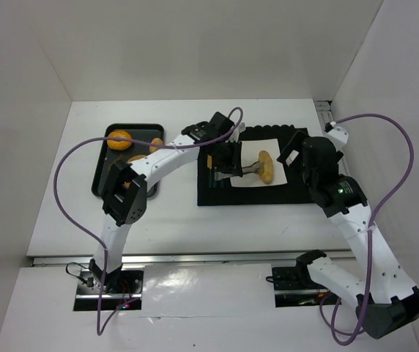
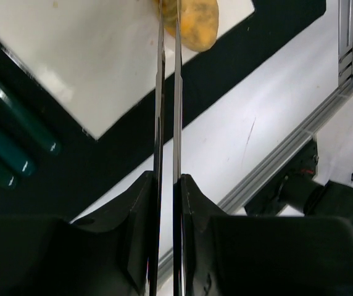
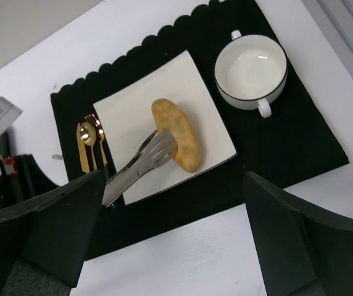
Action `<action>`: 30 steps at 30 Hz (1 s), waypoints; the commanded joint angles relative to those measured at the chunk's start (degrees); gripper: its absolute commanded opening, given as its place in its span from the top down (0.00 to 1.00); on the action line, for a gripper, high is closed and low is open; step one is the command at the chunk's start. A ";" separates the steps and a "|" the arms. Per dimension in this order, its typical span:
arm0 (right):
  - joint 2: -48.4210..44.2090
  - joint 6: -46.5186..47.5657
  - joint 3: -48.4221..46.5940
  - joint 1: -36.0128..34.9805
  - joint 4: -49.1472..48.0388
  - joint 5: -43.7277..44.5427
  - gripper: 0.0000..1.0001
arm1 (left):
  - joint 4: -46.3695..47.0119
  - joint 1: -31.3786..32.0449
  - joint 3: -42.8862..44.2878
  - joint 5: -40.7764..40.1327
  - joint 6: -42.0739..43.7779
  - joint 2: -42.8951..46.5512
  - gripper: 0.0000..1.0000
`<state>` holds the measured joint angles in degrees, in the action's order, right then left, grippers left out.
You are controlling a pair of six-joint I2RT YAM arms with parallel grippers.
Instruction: Place the bread
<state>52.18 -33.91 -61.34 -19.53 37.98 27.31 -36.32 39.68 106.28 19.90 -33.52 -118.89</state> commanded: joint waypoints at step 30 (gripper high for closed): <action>4.06 -0.20 -0.09 0.28 2.01 -1.46 0.00 | -8.16 -7.59 1.04 -5.39 2.93 13.23 0.52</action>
<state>55.02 -34.83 -61.08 -19.46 41.17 26.85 -43.62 33.36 109.23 15.99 -31.88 -108.92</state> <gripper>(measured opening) 0.999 0.490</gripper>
